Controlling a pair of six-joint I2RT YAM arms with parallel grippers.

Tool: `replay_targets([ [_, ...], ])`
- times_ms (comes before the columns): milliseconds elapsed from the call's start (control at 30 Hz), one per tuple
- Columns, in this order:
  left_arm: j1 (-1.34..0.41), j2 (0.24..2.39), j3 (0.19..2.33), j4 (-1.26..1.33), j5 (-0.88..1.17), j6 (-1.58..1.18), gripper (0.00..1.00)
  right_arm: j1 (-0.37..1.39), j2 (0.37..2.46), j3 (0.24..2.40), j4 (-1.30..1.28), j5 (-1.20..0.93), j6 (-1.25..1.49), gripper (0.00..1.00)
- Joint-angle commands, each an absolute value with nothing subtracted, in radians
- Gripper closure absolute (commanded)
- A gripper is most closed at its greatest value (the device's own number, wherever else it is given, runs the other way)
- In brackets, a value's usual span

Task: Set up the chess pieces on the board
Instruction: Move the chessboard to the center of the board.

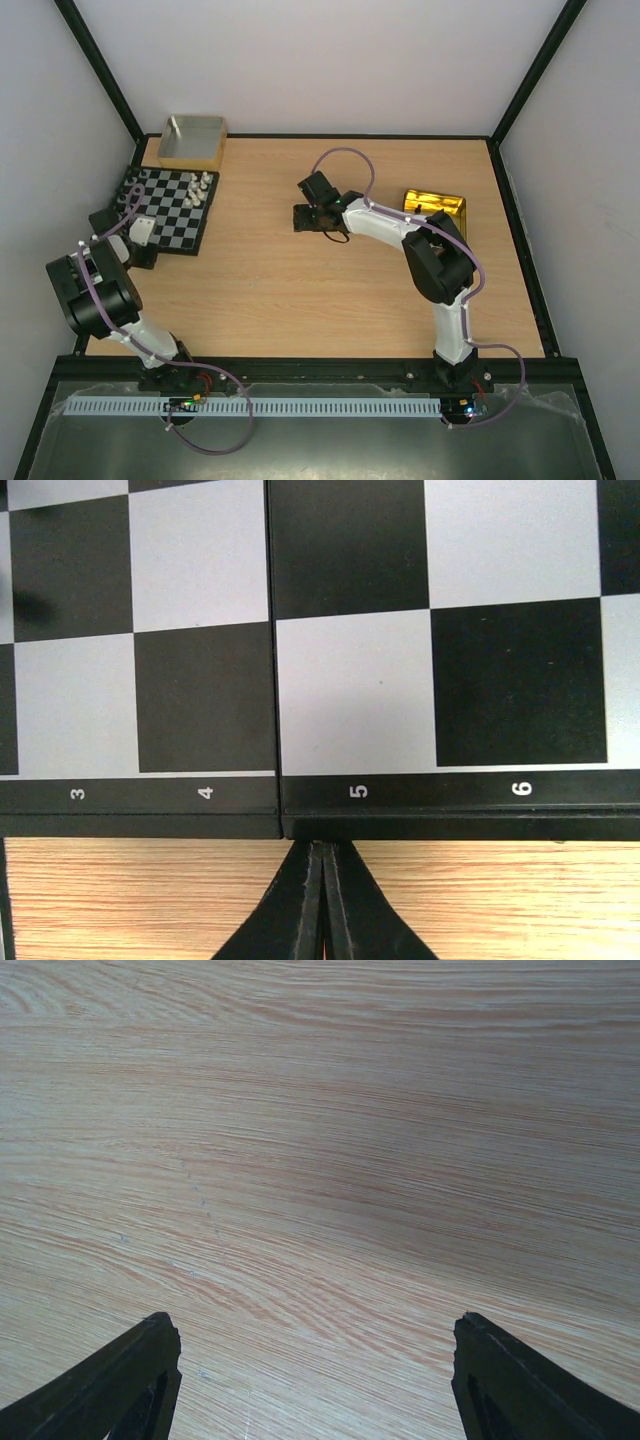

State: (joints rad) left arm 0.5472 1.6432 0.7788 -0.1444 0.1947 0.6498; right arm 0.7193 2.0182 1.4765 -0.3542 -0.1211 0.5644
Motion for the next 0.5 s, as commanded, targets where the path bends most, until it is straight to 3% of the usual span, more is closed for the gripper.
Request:
replay_targets([
  [0,0.461,1.676,0.761,-0.138,0.265,0.609,0.98,0.713,2.001,1.472,-0.369,-0.096,0.552,0.28],
  [467,0.29,1.67,0.775,-0.129,0.234,0.526,0.98,0.694,1.984,1.439,-0.351,-0.092,0.557,0.28],
])
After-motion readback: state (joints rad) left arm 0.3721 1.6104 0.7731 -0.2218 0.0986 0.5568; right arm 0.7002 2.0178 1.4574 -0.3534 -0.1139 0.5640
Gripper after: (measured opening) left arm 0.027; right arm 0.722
